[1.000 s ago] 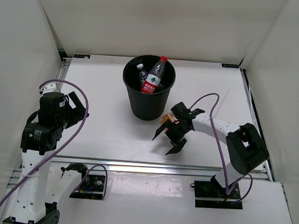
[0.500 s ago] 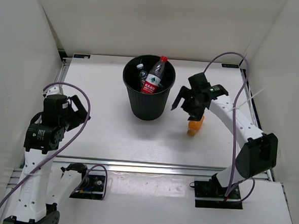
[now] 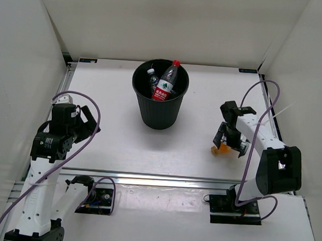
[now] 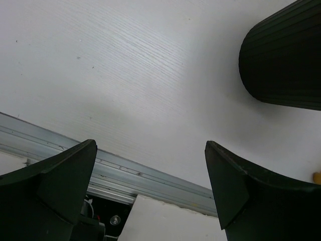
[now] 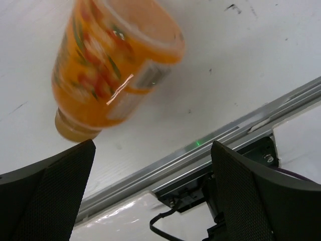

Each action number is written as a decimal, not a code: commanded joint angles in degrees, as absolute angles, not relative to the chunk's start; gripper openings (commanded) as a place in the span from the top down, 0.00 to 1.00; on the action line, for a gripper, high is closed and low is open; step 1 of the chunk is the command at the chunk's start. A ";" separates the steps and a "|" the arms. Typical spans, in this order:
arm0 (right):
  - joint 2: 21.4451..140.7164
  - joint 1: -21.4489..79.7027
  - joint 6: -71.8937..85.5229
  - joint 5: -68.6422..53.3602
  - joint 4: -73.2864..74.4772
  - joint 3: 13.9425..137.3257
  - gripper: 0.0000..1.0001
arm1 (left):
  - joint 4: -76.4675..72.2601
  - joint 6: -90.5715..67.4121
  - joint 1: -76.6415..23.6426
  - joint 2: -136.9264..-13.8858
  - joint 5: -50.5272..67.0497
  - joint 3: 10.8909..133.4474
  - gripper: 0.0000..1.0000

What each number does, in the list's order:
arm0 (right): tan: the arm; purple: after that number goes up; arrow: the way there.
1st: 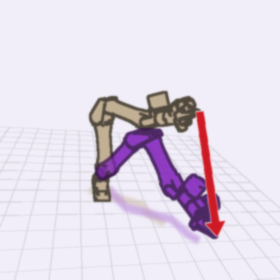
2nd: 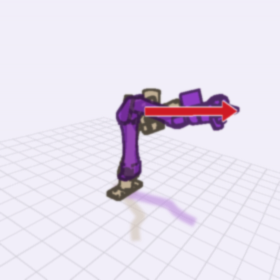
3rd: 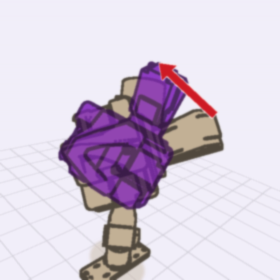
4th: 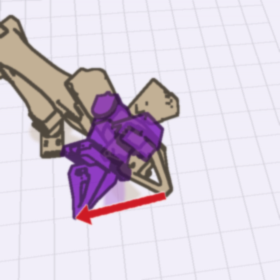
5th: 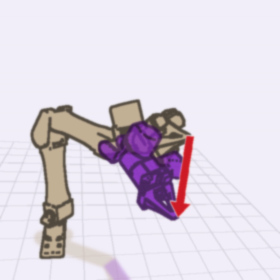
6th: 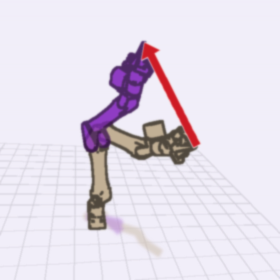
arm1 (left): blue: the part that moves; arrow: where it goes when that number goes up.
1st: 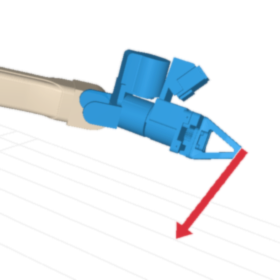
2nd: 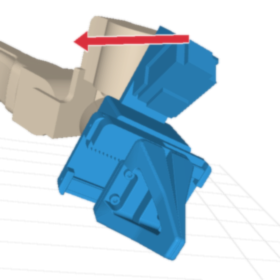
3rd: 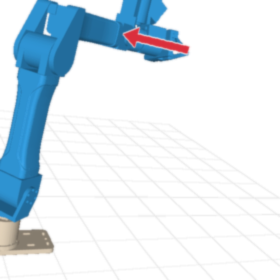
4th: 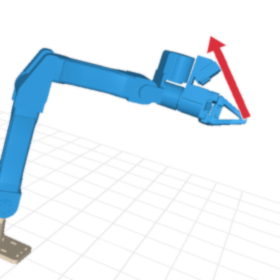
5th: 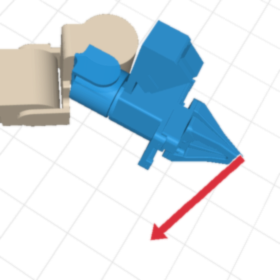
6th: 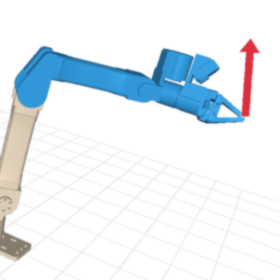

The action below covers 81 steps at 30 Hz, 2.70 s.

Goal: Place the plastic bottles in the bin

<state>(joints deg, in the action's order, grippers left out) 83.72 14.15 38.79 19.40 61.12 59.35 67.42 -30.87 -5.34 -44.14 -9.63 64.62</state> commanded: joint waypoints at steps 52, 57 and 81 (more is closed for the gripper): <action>93.60 -1.85 54.75 11.07 63.54 76.11 0.00 | 66.53 -30.50 -6.24 -47.37 -6.68 63.72 0.00; 96.06 -2.37 60.11 11.16 64.07 76.64 0.00 | 67.06 -29.97 -6.24 -47.37 -6.68 63.72 0.00; 104.25 -3.96 60.92 6.42 60.12 66.88 0.72 | 68.74 -29.44 -6.24 -50.09 -7.73 65.39 0.00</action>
<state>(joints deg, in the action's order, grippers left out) 105.56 -3.75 63.51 8.73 62.70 68.55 69.41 -29.98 -6.11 -49.28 -7.09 64.12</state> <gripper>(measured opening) 0.698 0.998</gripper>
